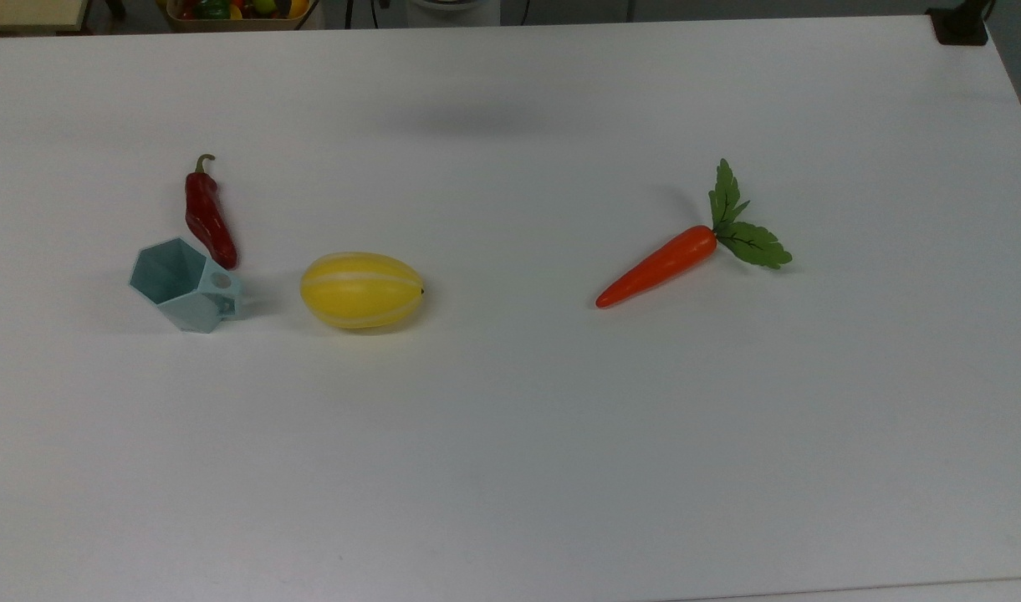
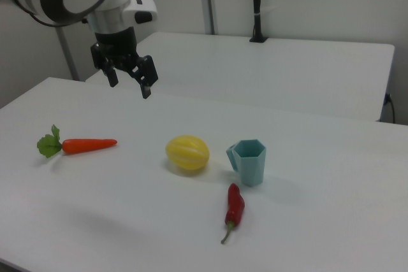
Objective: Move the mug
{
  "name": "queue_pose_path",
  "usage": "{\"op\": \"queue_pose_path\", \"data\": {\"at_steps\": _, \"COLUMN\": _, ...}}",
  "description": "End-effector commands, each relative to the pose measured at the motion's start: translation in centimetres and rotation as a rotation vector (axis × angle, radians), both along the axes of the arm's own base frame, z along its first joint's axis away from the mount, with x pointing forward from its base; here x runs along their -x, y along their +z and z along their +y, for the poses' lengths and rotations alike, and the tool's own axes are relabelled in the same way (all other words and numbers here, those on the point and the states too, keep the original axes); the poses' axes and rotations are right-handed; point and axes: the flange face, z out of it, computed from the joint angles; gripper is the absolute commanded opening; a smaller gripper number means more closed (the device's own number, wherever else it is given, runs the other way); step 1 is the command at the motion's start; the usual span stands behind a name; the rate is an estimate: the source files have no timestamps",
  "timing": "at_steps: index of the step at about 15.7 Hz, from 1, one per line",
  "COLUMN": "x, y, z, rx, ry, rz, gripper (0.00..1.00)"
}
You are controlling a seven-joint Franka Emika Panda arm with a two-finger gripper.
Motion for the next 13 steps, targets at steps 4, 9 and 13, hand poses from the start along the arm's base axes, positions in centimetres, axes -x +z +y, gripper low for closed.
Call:
{"op": "queue_pose_path", "data": {"at_steps": 4, "x": -1.1, "y": -2.1, "z": -0.3, "rx": -0.021, "ry": -0.345, "rz": 0.06, "gripper": 1.0}}
{"op": "queue_pose_path", "data": {"at_steps": 9, "x": -3.6, "y": -2.9, "z": -2.7, "rx": -0.053, "ry": -0.985, "rz": -0.009, "gripper": 1.0}}
{"op": "queue_pose_path", "data": {"at_steps": 13, "x": -6.3, "y": -5.4, "z": -3.6, "rx": -0.022, "ry": -1.29, "rz": -0.091, "gripper": 1.0}}
